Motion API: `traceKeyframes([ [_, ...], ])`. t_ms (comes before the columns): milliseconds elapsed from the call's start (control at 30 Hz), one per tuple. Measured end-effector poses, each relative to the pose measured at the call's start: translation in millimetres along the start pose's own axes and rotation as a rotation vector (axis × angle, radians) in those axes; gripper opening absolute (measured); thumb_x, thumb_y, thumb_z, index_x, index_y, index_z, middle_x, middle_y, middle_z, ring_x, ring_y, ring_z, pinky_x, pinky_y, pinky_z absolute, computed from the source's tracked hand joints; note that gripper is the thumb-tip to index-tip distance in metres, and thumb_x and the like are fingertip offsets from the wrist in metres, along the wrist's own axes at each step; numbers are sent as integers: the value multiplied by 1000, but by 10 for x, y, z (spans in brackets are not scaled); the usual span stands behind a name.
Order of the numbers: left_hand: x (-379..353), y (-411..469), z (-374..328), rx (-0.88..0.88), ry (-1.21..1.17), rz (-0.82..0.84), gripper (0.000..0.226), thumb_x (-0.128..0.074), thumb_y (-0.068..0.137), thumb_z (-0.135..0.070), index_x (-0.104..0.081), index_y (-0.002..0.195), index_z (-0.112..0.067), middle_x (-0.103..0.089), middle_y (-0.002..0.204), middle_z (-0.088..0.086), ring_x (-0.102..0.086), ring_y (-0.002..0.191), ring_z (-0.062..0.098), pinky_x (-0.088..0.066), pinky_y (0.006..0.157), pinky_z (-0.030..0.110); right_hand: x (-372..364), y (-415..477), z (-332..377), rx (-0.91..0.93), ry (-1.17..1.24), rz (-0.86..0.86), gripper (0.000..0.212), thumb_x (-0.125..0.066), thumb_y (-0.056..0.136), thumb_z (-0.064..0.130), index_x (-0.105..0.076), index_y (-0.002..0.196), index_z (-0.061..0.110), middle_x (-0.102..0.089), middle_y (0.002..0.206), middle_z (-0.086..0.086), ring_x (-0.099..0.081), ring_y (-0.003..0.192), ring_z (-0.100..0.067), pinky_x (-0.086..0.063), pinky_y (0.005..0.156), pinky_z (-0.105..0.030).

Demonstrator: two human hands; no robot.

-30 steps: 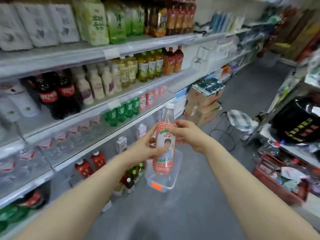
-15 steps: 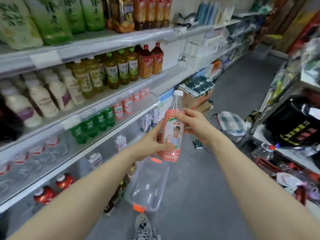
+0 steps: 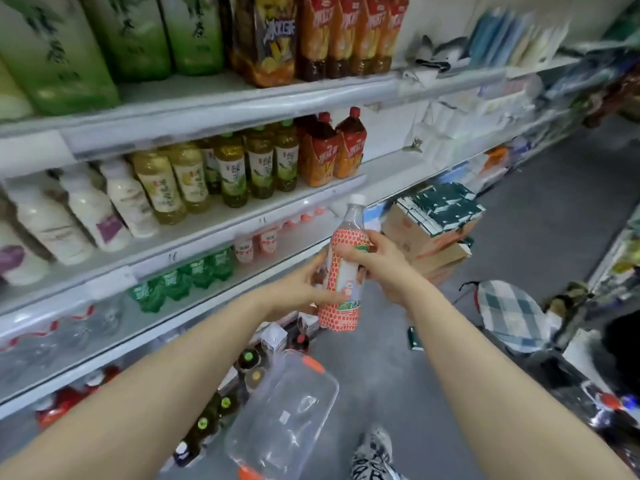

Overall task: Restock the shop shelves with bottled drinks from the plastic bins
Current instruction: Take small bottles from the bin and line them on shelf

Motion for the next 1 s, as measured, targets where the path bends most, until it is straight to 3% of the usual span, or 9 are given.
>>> traceKeyframes([
  [167, 339, 564, 111, 31, -171, -182, 83, -71, 85, 1, -33, 138, -51, -66, 121, 0, -67, 110, 20, -54, 95, 46, -13, 867, -39, -29, 32, 259, 45, -79, 84, 25, -61, 125, 15, -74, 114, -9, -72, 102, -28, -56, 89, -44],
  [233, 481, 830, 147, 28, -185, -309, 82, -76, 82, -2, -36, 138, -47, -65, 122, 2, -67, 109, 20, -55, 94, 47, -25, 1230, -20, -18, 4, 363, 51, -80, 80, 29, -62, 125, 16, -75, 112, -6, -72, 103, -27, -58, 88, -41],
  [333, 605, 1176, 214, 11, -217, -525, 90, -83, 74, -5, -35, 135, -51, -64, 121, -5, -67, 102, 6, -59, 81, 29, -54, 1711, -8, -10, -89, 526, 27, -74, 88, 19, -66, 113, 19, -78, 101, 0, -74, 94, -17, -57, 75, -26],
  [400, 675, 1365, 244, 4, -179, -633, 97, -86, 72, -7, -27, 135, -50, -62, 120, -14, -64, 92, -12, -52, 75, 12, -80, 1980, -86, -14, -142, 595, 27, -74, 89, 12, -64, 112, 19, -77, 99, 1, -74, 91, -14, -58, 74, -24],
  [500, 745, 1600, 396, -15, -110, -720, 108, -90, 65, -7, -26, 144, -44, -66, 120, -11, -66, 102, -2, -55, 87, 22, -157, 2261, -400, -56, -224, 677, 55, -84, 81, 20, -55, 127, 21, -74, 110, -2, -73, 97, -16, -60, 78, -31],
  [600, 806, 1781, 706, -35, -104, -732, 98, -86, 65, 2, -35, 134, -46, -67, 118, -8, -66, 110, 15, -56, 88, 28, -232, 2468, -825, -117, -244, 692, 68, -90, 71, 30, -53, 128, 23, -74, 110, 0, -73, 97, -15, -60, 78, -32],
  [800, 996, 2079, 1571, 58, -170, -574, 95, -70, 82, 11, -18, 135, -49, -59, 119, -13, -63, 102, -6, -52, 82, 15, -371, 2910, -1787, -159, -212, 702, 50, -83, 82, 20, -57, 124, 16, -73, 116, -5, -72, 104, -19, -58, 93, -39],
  [900, 1162, 2247, 2126, 84, -172, -566, 99, -74, 83, -2, -15, 140, -56, -56, 126, -10, -57, 119, 8, -51, 100, 32, -459, 3171, -2268, -173, -183, 728, 62, -85, 72, 32, -57, 125, 16, -73, 117, -6, -72, 106, -23, -58, 91, -42],
  [1000, 1375, 2457, 2648, 39, -182, -593, 103, -77, 80, -7, -18, 145, -60, -55, 135, -4, -57, 123, 13, -50, 102, 44, -595, 3451, -2652, -131, -149, 750, 74, -90, 70, 33, -53, 131, 13, -74, 116, -7, -72, 105, -26, -57, 89, -43],
])
Point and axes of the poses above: each hand's wrist, its own y-axis towards the middle knuckle, its own x-axis out of the back of the hand, z = x × y, the point moved 7 cm from there along y, towards the middle knuckle
